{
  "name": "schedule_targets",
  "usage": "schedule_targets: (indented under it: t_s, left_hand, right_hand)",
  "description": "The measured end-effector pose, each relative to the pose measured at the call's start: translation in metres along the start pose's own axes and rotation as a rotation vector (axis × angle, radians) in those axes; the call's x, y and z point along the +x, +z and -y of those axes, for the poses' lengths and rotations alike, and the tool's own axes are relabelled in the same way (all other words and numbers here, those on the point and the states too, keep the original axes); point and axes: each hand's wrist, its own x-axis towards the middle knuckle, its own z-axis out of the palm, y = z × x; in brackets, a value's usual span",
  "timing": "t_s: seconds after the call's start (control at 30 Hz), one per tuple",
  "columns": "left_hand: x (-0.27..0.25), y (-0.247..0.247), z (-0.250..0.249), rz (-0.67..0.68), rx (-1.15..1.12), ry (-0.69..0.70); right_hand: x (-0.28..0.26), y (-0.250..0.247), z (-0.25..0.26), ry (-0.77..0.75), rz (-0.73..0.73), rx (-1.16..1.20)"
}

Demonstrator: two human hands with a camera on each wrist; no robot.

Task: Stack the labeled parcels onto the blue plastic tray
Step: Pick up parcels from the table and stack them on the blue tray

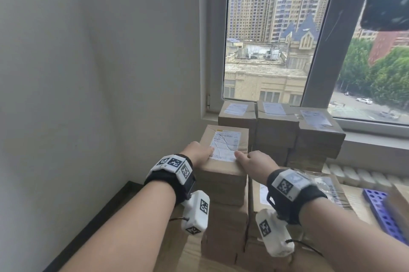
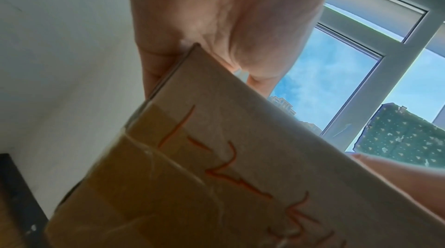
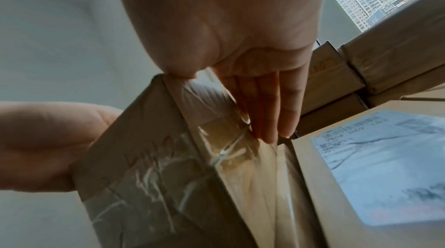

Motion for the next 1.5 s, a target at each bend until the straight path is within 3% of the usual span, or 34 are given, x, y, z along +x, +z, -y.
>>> schedule_targets:
  t_s: [0.4, 0.7, 0.8, 1.0, 1.13, 1.5]
  left_hand:
    - [-0.013, -0.023, -0.009, -0.077, -0.2, 0.13]
    - [-0.03, -0.003, -0.033, -0.024, -0.353, 0.252]
    - [-0.032, 0.012, -0.046, 0.018, -0.43, 0.303]
    - [-0.056, 0.048, -0.079, -0.019, -0.383, 0.4]
    - [-0.071, 0.077, -0.109, 0.034, -0.375, 0.459]
    - [-0.128, 0.2, -0.21, 0.141, -0.348, 0.566]
  right_hand:
    - [-0.023, -0.022, 0.017, -0.03, -0.172, 0.064]
    - [-0.061, -0.039, -0.005, 0.033, -0.331, 0.153]
    - [-0.075, -0.047, -0.019, 0.073, -0.393, 0.181]
    - [-0.107, -0.061, -0.054, 0.141, -0.5, 0.225]
    - [-0.129, -0.078, -0.084, 0.199, -0.534, 0.219]
    - [-0.202, -0.132, -0.217, 0.337, -0.601, 0.256]
